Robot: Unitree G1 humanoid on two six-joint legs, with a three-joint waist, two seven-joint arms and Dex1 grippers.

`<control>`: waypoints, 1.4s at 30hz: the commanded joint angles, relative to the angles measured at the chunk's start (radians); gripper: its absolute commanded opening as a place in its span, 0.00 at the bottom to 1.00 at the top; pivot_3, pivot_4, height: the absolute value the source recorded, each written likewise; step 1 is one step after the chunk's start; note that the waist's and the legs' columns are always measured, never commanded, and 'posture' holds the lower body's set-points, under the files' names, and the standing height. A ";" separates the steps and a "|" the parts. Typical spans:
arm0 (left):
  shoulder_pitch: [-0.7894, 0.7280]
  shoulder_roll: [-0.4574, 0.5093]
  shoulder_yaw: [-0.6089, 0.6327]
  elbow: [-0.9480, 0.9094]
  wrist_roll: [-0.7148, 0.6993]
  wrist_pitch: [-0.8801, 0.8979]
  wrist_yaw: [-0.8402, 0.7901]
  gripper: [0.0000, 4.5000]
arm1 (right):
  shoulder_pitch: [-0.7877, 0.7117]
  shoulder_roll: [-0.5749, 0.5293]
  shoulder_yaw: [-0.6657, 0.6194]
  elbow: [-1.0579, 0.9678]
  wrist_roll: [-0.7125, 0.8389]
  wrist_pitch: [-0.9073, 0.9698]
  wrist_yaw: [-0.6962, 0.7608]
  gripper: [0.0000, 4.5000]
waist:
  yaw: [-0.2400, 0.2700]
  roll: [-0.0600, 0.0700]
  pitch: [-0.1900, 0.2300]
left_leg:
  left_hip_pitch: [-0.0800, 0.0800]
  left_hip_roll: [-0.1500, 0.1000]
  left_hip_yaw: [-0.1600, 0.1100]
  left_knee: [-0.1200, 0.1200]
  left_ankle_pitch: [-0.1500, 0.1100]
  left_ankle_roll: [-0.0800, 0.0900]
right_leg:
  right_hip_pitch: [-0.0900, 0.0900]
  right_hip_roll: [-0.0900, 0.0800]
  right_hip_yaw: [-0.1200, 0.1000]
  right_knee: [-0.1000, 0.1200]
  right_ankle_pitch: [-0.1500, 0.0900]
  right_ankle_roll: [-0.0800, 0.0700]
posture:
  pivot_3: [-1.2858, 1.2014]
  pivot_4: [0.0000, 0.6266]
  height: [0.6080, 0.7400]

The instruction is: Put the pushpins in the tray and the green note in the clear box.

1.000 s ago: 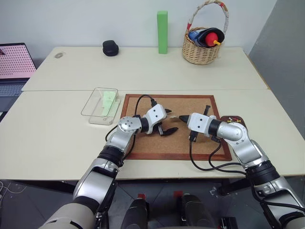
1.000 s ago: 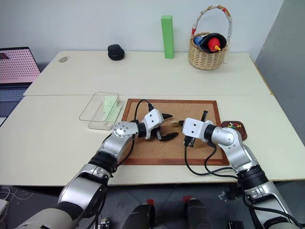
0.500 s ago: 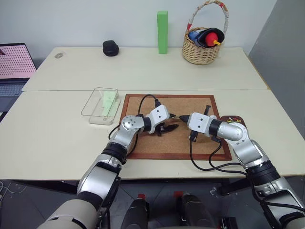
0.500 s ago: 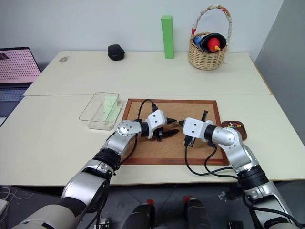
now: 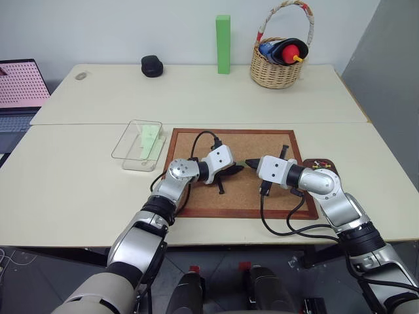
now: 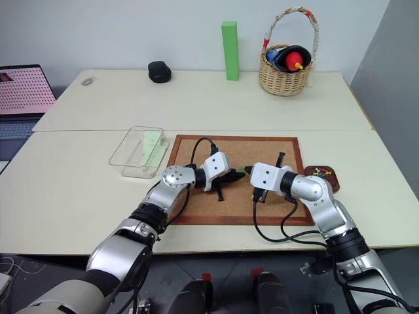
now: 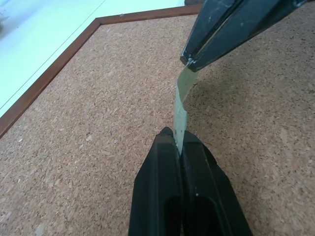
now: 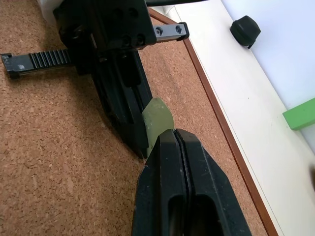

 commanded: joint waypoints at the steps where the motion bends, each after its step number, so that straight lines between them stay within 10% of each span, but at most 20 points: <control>1: -0.020 -0.006 0.012 -0.008 -0.002 -0.010 -0.001 0.00 | 0.001 -0.003 -0.026 -0.052 0.029 0.004 0.006 0.00 | 0.000 0.000 0.000 | 0.000 0.000 0.000 0.000 0.000 0.000 | 0.000 0.000 0.000 0.000 0.000 0.000 | 0.52 0.24 1.00; 15: 0.016 0.046 0.037 -0.086 -0.021 0.018 -0.001 0.00 | 0.062 -0.134 -0.107 -0.232 0.197 0.199 0.180 0.51 | -0.002 0.000 0.000 | 0.000 0.000 0.000 0.000 0.000 0.000 | 0.000 0.000 0.000 0.000 0.000 0.000 | 0.52 0.24 1.00; 23: 0.120 0.228 0.135 -0.483 -0.077 0.239 -0.012 0.00 | -0.009 -0.138 -0.156 -0.332 0.332 0.499 0.206 0.87 | -0.007 0.000 0.000 | 0.001 0.001 -0.001 0.000 0.000 0.000 | 0.001 0.000 -0.001 0.001 0.000 0.000 | 0.52 0.24 1.00; 31: 0.200 0.495 0.295 -0.700 -0.045 0.487 0.080 0.00 | -0.125 -0.087 -0.147 -0.360 0.462 0.651 0.242 0.87 | -0.017 0.000 0.000 | 0.001 0.001 -0.004 0.000 0.000 0.000 | 0.001 0.000 -0.003 0.001 0.000 0.000 | 0.52 0.24 1.00; 42: 0.216 0.624 0.305 -0.588 0.070 0.514 0.260 0.00 | -0.211 -0.052 -0.149 -0.345 0.572 0.731 0.247 0.87 | -0.002 0.000 0.000 | 0.000 0.001 -0.004 0.000 0.000 0.000 | 0.001 0.000 -0.003 -0.001 0.000 0.000 | 0.52 0.24 1.00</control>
